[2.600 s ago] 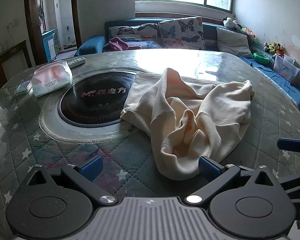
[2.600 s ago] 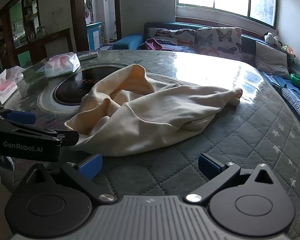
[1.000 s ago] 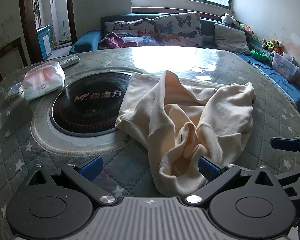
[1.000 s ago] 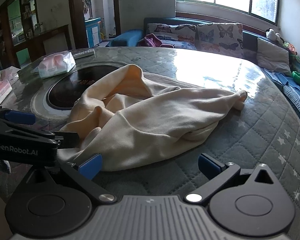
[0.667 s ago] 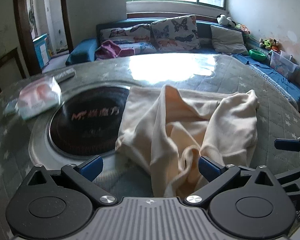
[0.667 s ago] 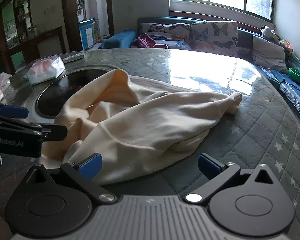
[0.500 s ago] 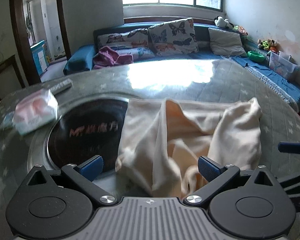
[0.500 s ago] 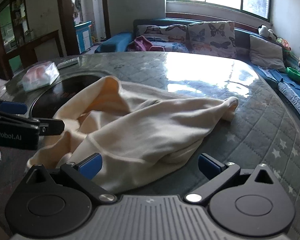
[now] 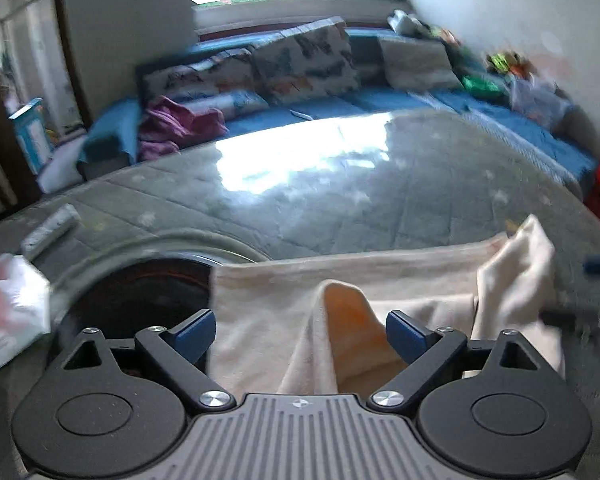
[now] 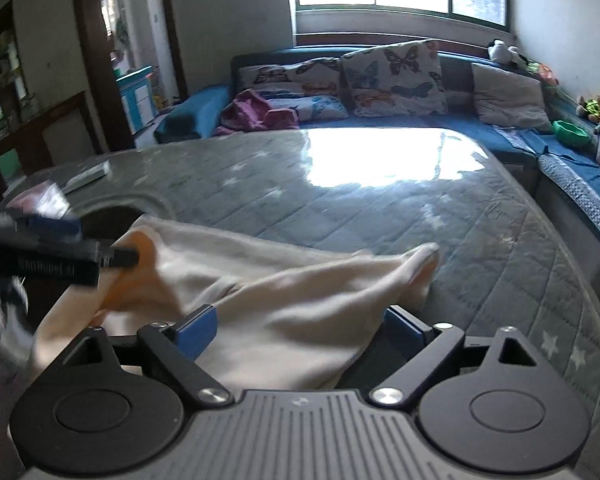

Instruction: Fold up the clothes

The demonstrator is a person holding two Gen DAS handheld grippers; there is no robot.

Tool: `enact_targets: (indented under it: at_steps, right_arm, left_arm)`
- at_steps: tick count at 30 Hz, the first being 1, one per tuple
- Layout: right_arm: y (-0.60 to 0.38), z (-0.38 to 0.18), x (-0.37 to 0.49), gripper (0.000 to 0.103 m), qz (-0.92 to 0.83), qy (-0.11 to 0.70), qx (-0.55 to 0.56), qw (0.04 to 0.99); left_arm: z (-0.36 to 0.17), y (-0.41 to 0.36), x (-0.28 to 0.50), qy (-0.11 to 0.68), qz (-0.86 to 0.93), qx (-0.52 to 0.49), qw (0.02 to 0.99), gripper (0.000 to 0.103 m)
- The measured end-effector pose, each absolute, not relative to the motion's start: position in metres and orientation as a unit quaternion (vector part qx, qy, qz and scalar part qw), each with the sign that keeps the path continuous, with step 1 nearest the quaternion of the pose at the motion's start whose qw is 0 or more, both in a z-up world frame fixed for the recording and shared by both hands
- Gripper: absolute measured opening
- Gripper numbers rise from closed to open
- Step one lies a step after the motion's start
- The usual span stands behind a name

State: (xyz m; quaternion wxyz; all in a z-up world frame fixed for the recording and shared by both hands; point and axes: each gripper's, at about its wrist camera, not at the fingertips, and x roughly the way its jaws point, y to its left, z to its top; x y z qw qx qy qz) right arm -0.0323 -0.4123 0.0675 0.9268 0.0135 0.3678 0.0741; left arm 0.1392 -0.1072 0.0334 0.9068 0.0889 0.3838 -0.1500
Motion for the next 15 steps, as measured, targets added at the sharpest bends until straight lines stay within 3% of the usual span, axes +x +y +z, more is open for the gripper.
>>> enact_targets:
  at_steps: [4,6,7,9,11,15]
  right_arm:
    - [-0.432,0.066,-0.009,0.085,0.048,0.368,0.021,0.928]
    - [-0.443,0.063,0.002,0.080,0.030,0.372,0.026,0.927]
    - [-0.448,0.061,0.006,0.079,0.024,0.376,0.031,0.926]
    - [-0.456,0.058,0.013,0.072,0.020,0.382,0.044,0.923]
    - [-0.456,0.058,0.014,0.068,0.030,0.379,0.047,0.924]
    - [-0.442,0.061,0.014,0.064,0.063,0.372,0.043,0.925]
  left_arm:
    - [0.019,-0.114,0.150,0.399,-0.165,0.090,0.897,0.077]
    - [0.015,-0.113,0.151,0.401,-0.177,0.082,0.895,0.056]
    - [0.014,-0.113,0.152,0.402,-0.183,0.077,0.894,0.051]
    - [0.010,-0.112,0.153,0.403,-0.195,0.068,0.892,0.025]
    - [0.011,-0.111,0.150,0.394,-0.200,0.063,0.895,0.014]
    - [0.020,-0.102,0.140,0.372,-0.201,0.045,0.905,0.008]
